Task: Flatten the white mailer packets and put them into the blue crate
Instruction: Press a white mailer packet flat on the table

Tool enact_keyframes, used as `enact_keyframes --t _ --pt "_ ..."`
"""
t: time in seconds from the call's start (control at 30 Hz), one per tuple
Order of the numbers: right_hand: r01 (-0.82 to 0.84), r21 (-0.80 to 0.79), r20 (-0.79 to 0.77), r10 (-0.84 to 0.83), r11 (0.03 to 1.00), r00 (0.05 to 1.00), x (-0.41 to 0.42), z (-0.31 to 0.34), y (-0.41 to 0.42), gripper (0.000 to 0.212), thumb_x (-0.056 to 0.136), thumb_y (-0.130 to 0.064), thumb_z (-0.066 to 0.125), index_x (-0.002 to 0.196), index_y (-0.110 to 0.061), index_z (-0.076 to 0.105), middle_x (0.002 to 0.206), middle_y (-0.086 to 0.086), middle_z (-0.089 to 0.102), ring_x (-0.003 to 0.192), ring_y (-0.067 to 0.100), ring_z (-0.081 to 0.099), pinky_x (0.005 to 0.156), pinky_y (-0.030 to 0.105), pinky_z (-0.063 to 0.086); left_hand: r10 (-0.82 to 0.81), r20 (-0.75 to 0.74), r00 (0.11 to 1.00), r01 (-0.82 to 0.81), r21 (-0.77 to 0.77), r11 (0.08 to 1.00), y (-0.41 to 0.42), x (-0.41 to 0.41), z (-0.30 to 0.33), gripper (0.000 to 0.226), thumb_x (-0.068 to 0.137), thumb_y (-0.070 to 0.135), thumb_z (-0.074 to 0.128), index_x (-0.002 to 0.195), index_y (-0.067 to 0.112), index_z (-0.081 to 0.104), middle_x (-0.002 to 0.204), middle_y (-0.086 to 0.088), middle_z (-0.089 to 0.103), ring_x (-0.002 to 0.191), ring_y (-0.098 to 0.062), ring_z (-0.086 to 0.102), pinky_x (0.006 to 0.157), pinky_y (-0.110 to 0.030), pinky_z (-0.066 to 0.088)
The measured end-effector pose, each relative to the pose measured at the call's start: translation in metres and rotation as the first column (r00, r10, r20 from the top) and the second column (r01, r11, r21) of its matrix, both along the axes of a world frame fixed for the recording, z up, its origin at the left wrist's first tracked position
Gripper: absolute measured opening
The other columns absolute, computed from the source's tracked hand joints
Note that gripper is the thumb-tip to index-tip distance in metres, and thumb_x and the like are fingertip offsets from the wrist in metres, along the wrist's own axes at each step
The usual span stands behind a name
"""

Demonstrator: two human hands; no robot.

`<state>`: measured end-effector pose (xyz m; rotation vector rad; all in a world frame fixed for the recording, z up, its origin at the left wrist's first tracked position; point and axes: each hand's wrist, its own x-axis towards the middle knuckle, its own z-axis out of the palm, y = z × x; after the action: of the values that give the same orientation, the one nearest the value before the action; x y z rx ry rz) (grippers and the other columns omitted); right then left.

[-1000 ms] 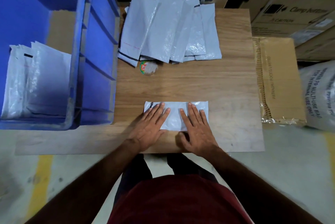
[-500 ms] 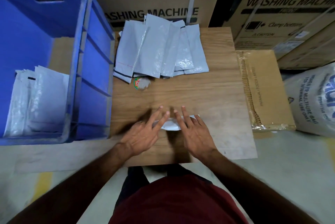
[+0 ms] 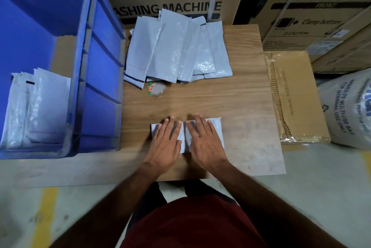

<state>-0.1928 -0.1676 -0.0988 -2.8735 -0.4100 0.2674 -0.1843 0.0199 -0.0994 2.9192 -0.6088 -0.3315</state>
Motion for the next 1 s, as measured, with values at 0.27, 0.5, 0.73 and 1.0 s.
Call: enact_keyframes --t 0.27,0.5,0.73,1.0 --pt "0.085 0.155 -0.033 -0.081 0.984 0.996 -0.021 -0.031 0.008 0.077 0.091 -0.02 0.048 0.162 -0.015 0.021 0.169 0.017 0.007 0.158 0.029 0.001 0.127 0.048 0.006 0.054 0.005 0.999 -0.054 -0.011 0.998 -0.002 -0.015 -0.03 0.066 0.099 0.036 0.034 0.16 0.012 0.026 0.167 -0.015 0.019 0.154 -0.032 0.019 0.124 -0.045 0.012" --pt "0.092 0.173 -0.073 -0.081 0.981 0.994 -0.02 -0.036 0.008 0.075 0.092 -0.024 0.043 0.163 -0.016 0.018 0.17 0.015 0.004 0.158 0.027 -0.002 0.126 0.05 0.007 0.032 -0.003 0.999 -0.032 0.017 0.999 0.001 -0.015 -0.035 0.065 0.1 0.036 0.031 0.16 0.011 0.027 0.168 -0.015 0.018 0.154 -0.033 0.02 0.124 -0.047 0.015" --pt "0.118 0.146 0.019 -0.122 0.982 0.992 -0.024 -0.029 -0.023 0.066 0.099 -0.029 0.036 0.162 -0.014 0.022 0.168 0.019 0.01 0.157 0.03 0.002 0.125 0.056 0.012 -0.027 0.035 0.999 0.028 -0.006 1.0 -0.023 -0.022 -0.033 0.069 0.097 0.034 0.035 0.16 0.008 0.023 0.167 -0.019 0.015 0.155 -0.033 0.014 0.122 -0.053 0.024" --pt "0.071 0.108 -0.034 -0.067 0.992 0.997 -0.024 -0.044 -0.036 0.061 0.106 -0.036 0.025 0.163 -0.018 0.015 0.17 0.012 0.0 0.158 0.026 -0.005 0.126 0.052 0.01 -0.024 0.034 0.999 0.024 0.014 1.0 -0.032 -0.026 -0.042 0.07 0.095 0.035 0.035 0.161 0.013 0.025 0.168 -0.016 0.016 0.155 -0.033 0.019 0.123 -0.05 0.021"
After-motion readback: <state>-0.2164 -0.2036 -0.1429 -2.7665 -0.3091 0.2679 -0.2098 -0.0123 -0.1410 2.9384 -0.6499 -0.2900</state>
